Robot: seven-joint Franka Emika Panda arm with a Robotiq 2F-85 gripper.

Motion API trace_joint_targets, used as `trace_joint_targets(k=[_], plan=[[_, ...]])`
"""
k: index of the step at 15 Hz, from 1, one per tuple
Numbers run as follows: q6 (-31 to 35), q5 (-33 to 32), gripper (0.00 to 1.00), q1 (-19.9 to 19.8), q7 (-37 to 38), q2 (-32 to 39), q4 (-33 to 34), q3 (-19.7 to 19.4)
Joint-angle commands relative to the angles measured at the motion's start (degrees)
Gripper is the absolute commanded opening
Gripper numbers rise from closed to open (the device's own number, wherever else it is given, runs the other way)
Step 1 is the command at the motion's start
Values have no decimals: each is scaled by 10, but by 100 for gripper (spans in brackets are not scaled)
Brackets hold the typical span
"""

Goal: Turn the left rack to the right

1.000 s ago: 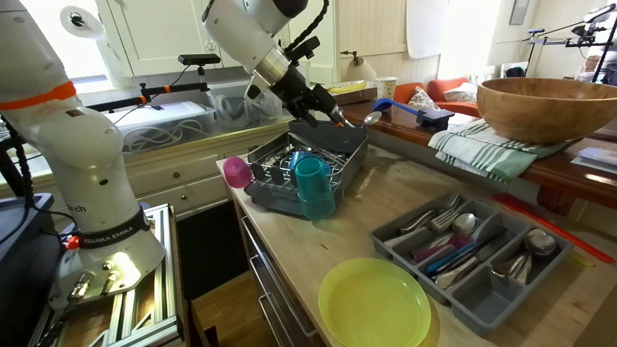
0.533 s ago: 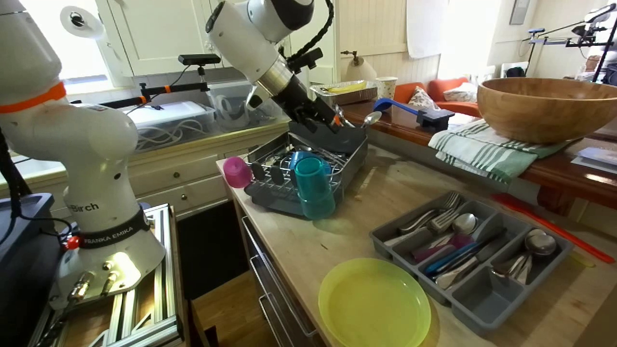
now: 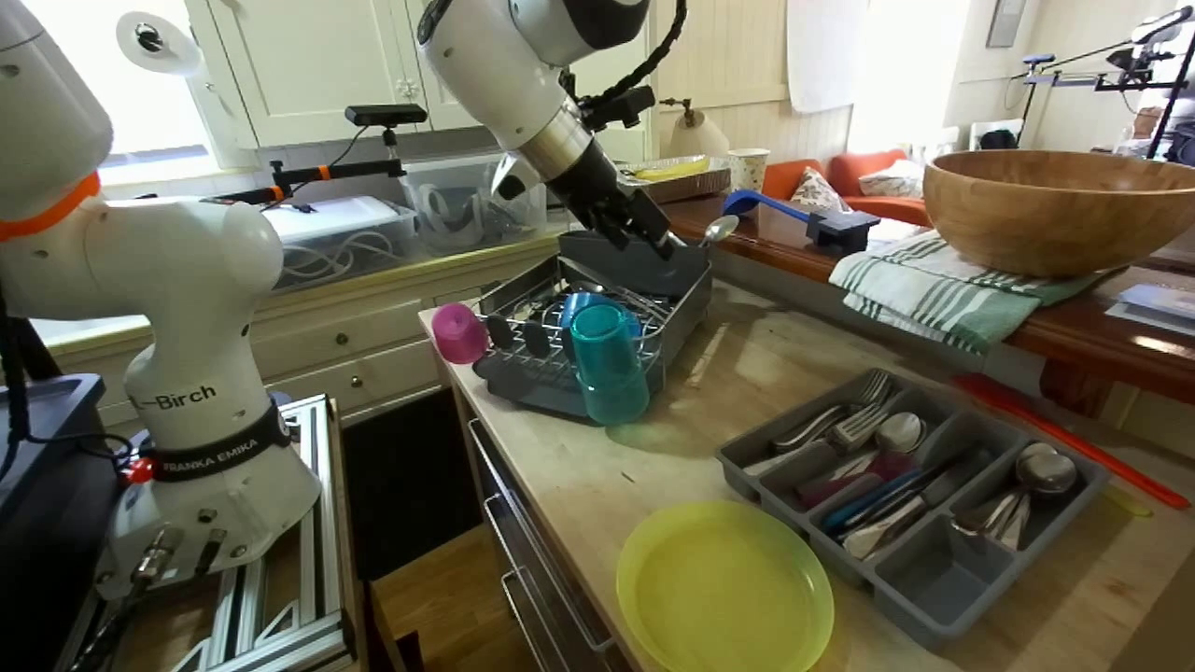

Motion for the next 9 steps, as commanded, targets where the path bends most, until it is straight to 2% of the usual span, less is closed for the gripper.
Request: trace_joint_targets(k=[1,5,9], plan=[[4,-7,100,6,5,-7,4,-5],[7,-7,100,15,4,-12,7,-9],[14,6,100,46,48,-16,42,-67]])
